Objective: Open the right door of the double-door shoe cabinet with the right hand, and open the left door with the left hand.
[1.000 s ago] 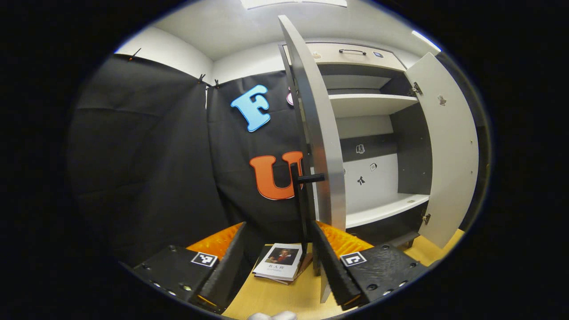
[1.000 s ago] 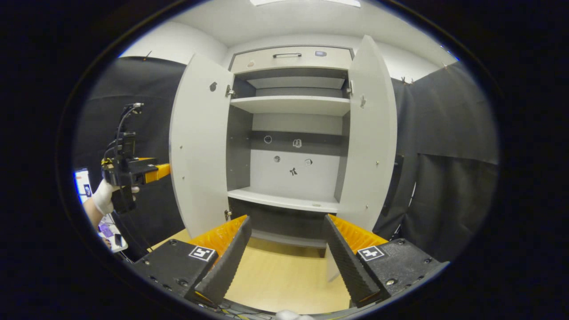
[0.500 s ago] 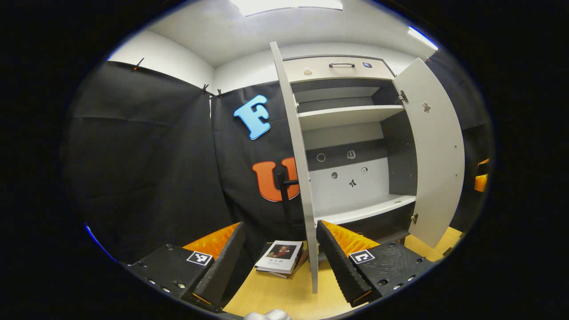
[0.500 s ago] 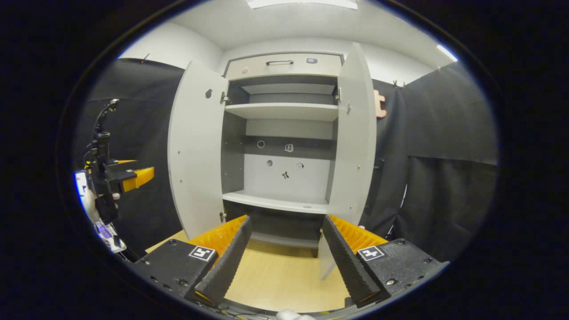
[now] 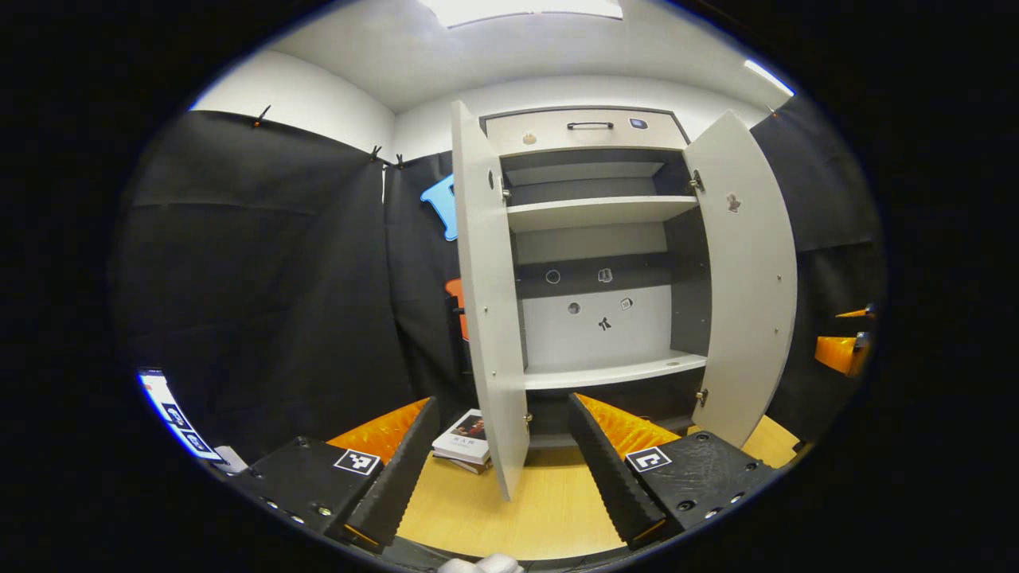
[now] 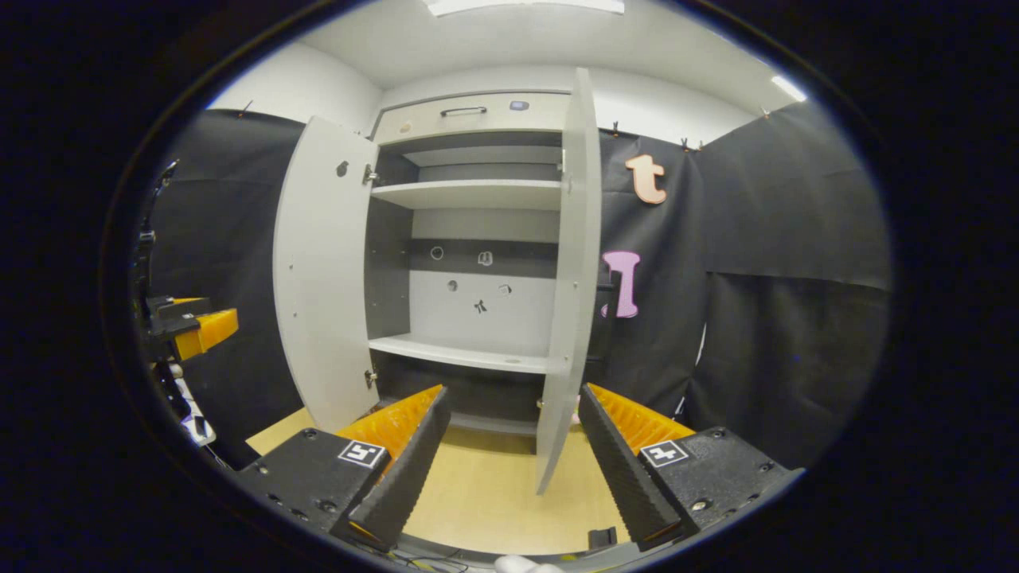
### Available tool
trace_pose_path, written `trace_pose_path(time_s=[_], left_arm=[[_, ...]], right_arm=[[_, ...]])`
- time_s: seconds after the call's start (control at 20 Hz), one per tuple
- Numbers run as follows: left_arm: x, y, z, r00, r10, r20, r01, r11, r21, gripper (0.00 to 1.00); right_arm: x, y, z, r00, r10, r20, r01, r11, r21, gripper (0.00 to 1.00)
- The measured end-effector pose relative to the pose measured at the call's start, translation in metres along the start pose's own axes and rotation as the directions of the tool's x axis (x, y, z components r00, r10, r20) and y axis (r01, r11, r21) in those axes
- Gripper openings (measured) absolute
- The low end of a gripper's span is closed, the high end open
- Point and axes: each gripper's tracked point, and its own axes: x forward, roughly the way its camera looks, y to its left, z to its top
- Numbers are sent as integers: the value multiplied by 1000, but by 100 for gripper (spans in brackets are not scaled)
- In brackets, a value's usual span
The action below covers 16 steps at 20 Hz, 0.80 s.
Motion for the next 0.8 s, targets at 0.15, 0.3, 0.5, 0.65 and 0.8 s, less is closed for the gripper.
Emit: trace_pose_path(time_s=[0.15, 0.3, 0.5, 0.65, 0.8], left_arm=[[-13, -20, 2, 1000, -2, -1, 2, 1000, -14, 96], [-20, -34, 8, 1000, -17, -1, 17, 1000, -1, 96], [-22, -42, 22, 999, -36, 30, 35, 999, 42, 96], [-22, -44, 27, 998, -48, 41, 46, 998, 46, 96], [-22, -45, 25, 997, -63, 34, 62, 998, 26, 96]], right_arm=[[0, -7, 4, 999, -19, 28, 19, 1000, 8, 100], [3, -13, 11, 997, -43, 61, 42, 999, 19, 99], [5, -17, 18, 994, -62, 92, 59, 998, 29, 99], [5, -16, 19, 993, -67, 96, 63, 997, 39, 100], [5, -14, 19, 993, -64, 96, 60, 997, 45, 100]])
